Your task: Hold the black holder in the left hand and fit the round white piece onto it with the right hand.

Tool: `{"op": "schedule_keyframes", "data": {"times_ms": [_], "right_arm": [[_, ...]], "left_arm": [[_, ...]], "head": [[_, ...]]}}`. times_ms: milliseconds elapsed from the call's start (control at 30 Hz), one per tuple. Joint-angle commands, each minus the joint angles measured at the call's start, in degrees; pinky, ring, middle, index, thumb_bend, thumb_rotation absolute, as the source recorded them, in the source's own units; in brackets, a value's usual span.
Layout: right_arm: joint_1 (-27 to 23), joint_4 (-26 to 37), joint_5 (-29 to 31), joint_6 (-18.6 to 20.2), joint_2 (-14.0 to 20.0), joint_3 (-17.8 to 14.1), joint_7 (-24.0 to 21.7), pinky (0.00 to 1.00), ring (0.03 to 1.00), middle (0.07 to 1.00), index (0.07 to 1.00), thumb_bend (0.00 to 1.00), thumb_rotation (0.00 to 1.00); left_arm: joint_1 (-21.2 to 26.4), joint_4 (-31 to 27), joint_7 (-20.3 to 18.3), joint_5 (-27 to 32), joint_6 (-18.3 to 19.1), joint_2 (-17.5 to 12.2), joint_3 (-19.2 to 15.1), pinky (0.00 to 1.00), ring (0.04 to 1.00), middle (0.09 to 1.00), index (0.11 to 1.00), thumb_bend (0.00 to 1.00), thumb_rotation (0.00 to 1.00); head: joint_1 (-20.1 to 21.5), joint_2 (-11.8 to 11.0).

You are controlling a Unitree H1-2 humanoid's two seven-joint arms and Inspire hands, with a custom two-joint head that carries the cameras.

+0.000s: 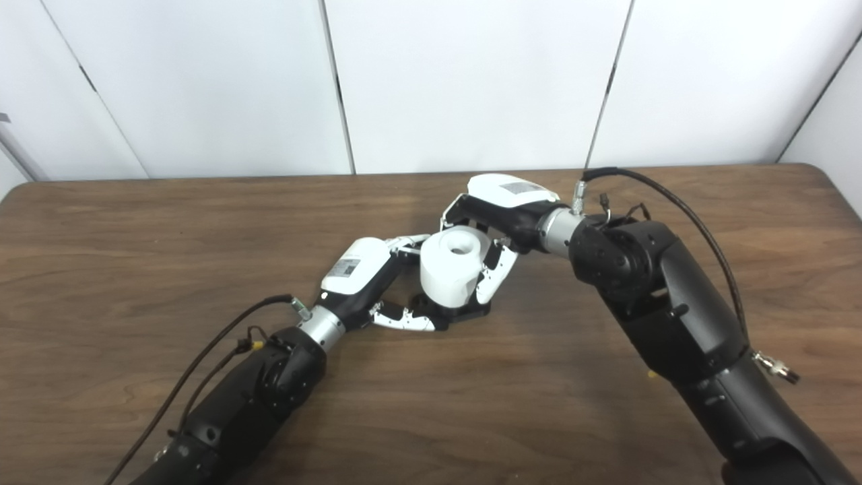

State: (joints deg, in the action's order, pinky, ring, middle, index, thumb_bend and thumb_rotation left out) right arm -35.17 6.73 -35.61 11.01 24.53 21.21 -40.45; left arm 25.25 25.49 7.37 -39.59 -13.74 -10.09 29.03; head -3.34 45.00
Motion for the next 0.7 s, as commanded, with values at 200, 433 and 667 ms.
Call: {"op": "schedule_keyframes", "data": {"times_ms": [200, 433, 667], "right_arm": [[-2.21, -0.39, -0.49, -1.24, -0.02, 0.55, 1.59, 0.65, 0.757, 0.708, 0.480, 0.52, 0.14], [-2.50, -0.25, -2.48, -0.76, 0.14, 3.07, 0.57, 0.67, 0.768, 0.718, 0.480, 0.52, 0.14], [-3.01, -0.50, -3.31, -2.18, -0.12, 5.59, -0.15, 0.66, 0.765, 0.723, 0.480, 0.52, 0.14]], "left_arm": [[-2.37, 2.28, -4.87, -0.21, 2.47, -1.05, 0.95, 0.81, 0.861, 0.872, 0.477, 0.52, 0.07], [-2.16, 2.28, -4.76, -0.65, 2.47, -1.08, 1.08, 0.81, 0.858, 0.872, 0.477, 0.52, 0.07], [-2.10, 2.48, -4.61, -0.76, 2.26, -0.89, 1.23, 0.80, 0.859, 0.874, 0.476, 0.52, 0.07]], "head": [[-0.29, -0.03], [-0.24, -0.29], [-0.25, -0.08]]}}
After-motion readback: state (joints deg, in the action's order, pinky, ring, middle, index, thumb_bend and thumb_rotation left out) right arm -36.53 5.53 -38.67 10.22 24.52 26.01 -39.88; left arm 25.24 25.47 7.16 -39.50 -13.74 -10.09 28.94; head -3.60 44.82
